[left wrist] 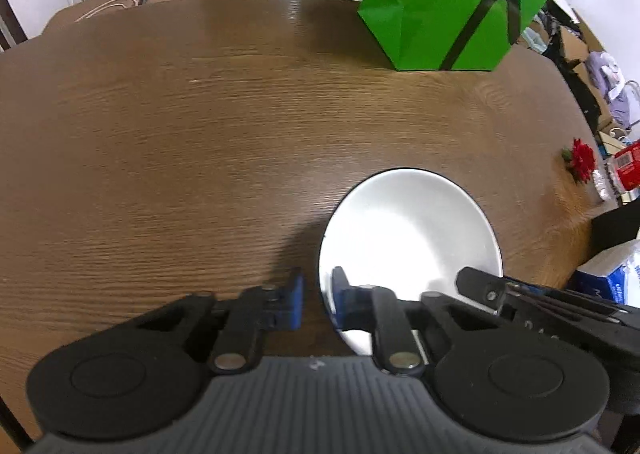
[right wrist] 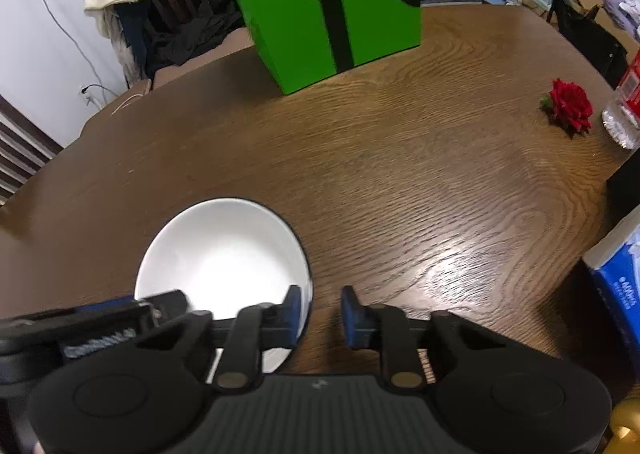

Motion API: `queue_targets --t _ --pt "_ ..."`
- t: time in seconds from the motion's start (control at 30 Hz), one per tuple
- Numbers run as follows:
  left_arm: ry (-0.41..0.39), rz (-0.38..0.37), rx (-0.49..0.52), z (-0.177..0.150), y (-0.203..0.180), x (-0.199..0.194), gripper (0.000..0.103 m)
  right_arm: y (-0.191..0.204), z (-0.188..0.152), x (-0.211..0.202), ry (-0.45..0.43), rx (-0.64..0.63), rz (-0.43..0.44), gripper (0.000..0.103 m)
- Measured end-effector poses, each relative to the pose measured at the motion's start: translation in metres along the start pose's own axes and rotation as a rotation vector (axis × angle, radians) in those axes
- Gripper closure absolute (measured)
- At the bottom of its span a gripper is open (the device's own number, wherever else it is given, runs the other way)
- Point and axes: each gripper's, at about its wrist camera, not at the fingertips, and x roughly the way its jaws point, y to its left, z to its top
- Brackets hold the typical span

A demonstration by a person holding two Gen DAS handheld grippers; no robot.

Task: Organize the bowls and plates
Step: 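Close both grippers together on the small white bowl rim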

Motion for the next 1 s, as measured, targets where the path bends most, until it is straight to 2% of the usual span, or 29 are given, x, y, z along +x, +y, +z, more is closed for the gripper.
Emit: queue_targets --t 0.07,0.57,1.0 --pt "-0.009 0.006 0.007 -0.002 -0.003 -0.002 0.095 0.003 -0.001 -0.001 0.001 -0.004 0.005 0.096" --pt "-0.019 0.021 0.034 -0.010 -0.001 -0.010 0.095 0.016 -0.010 -0.008 -0.006 -0.030 -0.029 0.096" --pt "-0.047 0.012 0.031 -0.024 0.008 -0.040 0.095 0.031 -0.023 -0.035 -0.039 -0.053 -0.033 0.096"
